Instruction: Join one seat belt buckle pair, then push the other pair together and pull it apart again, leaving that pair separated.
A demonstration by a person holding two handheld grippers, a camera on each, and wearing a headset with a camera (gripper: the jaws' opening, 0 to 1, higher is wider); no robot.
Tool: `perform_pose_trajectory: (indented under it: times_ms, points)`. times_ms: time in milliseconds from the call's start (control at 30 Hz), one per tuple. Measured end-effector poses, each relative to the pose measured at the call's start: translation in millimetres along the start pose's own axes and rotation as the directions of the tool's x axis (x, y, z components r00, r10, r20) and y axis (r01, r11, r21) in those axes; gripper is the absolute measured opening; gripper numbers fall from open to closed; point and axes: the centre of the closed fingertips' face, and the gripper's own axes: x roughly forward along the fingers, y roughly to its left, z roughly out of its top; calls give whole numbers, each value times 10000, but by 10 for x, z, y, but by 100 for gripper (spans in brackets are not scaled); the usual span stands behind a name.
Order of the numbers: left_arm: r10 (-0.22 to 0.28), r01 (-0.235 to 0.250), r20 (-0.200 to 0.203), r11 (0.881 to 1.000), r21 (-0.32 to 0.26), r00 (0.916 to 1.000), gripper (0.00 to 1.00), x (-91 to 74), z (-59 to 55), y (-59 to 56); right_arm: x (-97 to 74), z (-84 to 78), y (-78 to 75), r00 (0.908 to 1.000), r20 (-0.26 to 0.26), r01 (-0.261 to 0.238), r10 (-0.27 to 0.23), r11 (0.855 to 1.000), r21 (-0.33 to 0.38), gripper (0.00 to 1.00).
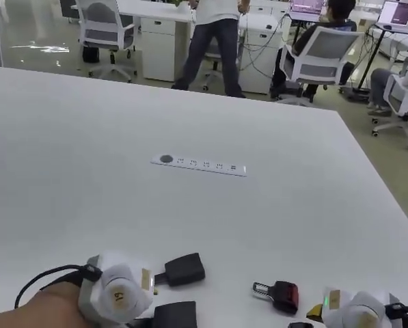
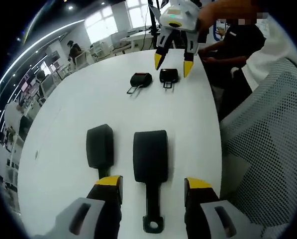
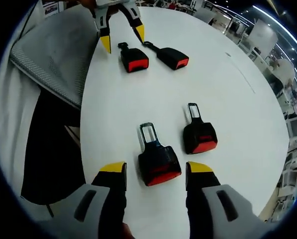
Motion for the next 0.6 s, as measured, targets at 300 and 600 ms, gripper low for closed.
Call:
perform_pose_trajectory:
  times_ms: [300, 600]
  points:
    - [-653, 655, -73, 9969, 432, 9978, 41, 143, 39, -14, 70, 13, -68, 9989, -370, -304, 292, 9990, -335, 47]
    - [-1024, 1088, -581, 9869, 1192, 9930, 40, 247, 165, -47, 111, -12, 8, 9898, -727, -1286, 1229, 9885, -792, 35]
